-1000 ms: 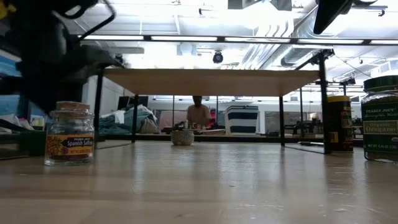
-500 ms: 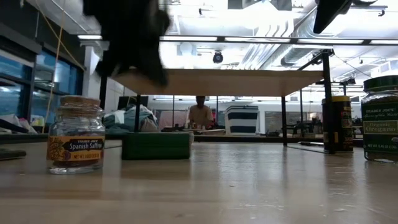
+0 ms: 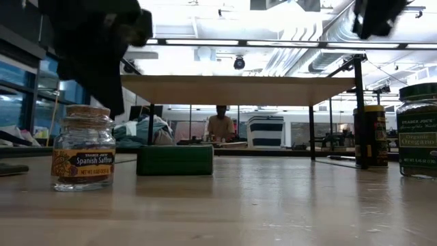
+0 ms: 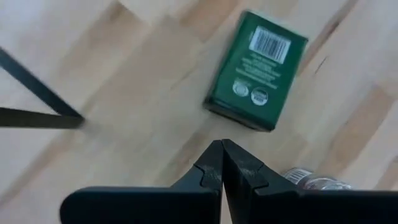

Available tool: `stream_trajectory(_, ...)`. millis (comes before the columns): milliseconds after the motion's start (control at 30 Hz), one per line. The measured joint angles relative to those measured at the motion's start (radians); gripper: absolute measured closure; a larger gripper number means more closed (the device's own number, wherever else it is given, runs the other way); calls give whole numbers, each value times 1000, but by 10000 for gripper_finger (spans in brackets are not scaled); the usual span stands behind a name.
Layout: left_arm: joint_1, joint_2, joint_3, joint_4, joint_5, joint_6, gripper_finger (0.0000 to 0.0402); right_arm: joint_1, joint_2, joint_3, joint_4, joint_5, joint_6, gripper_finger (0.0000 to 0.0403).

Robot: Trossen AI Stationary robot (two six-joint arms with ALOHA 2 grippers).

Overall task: Shelf spices
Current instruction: Move the black seasoning can to the center of the table, then adjust the shelf

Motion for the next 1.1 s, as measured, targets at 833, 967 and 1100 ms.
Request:
stream_trajectory(833, 139, 255, 60, 441, 74, 48, 401, 152, -105, -111, 166, 106, 249, 403)
stream_trajectory(967, 157, 266, 61, 682, 80, 145, 401, 152, -145, -33, -11, 202, 241, 403)
stream_trajectory(1100, 193, 263, 81, 748, 141, 250, 401, 152, -188, 15, -119, 263, 231, 403)
